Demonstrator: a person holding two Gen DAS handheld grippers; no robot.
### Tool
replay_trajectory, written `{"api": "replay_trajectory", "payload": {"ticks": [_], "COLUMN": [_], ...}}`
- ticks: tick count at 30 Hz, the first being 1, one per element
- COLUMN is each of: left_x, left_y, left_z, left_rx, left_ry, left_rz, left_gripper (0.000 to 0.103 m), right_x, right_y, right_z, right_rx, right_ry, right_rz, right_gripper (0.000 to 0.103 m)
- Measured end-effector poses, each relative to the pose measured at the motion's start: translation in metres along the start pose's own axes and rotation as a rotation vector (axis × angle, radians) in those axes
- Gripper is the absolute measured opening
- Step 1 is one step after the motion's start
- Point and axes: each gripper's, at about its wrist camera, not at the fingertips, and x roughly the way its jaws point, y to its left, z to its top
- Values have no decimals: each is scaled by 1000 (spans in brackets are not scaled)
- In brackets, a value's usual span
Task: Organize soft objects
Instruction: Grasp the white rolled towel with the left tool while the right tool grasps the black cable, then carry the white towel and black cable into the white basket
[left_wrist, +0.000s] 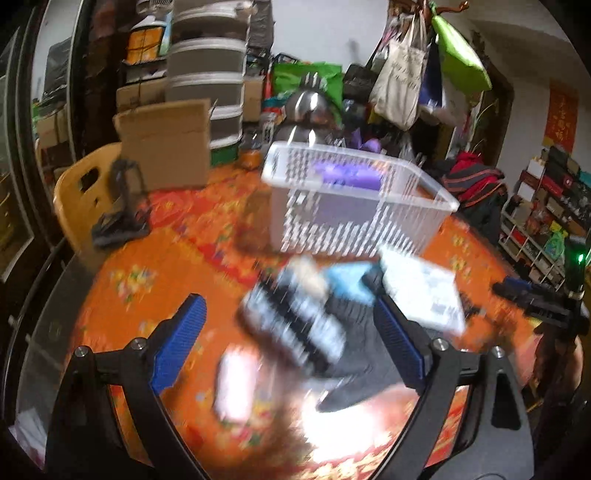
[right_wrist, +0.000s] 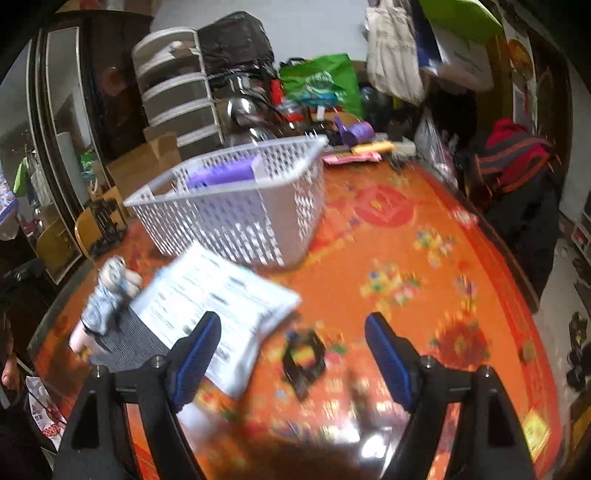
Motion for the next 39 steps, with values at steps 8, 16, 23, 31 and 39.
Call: {"api": "replay_trajectory", "payload": {"ticks": [8,16,23,31,39], "left_x": [7,28,50,62,62], "left_y": [38,58,55,53,49], "left_z": [-75,-101,-100,-100,-100], "left_rx": [-22,-36,-31,-40,-30], "left_ry": [83,124,158,185,173], "left_rz": [61,56,58,54,67], "left_gripper": [90,84,61,37,30], "right_x": [19,40,46,45,37], "right_y": [-1,6,3,2,0], "right_z": [-28,-33,-33,-34,-35], "right_rx": [-22,-53,-33,-23,-12], "right_ry": [49,97,113,105,57], "right_rz": [-9,-17,-3,16,28], "right_gripper": [78,58,33,13,7]}}
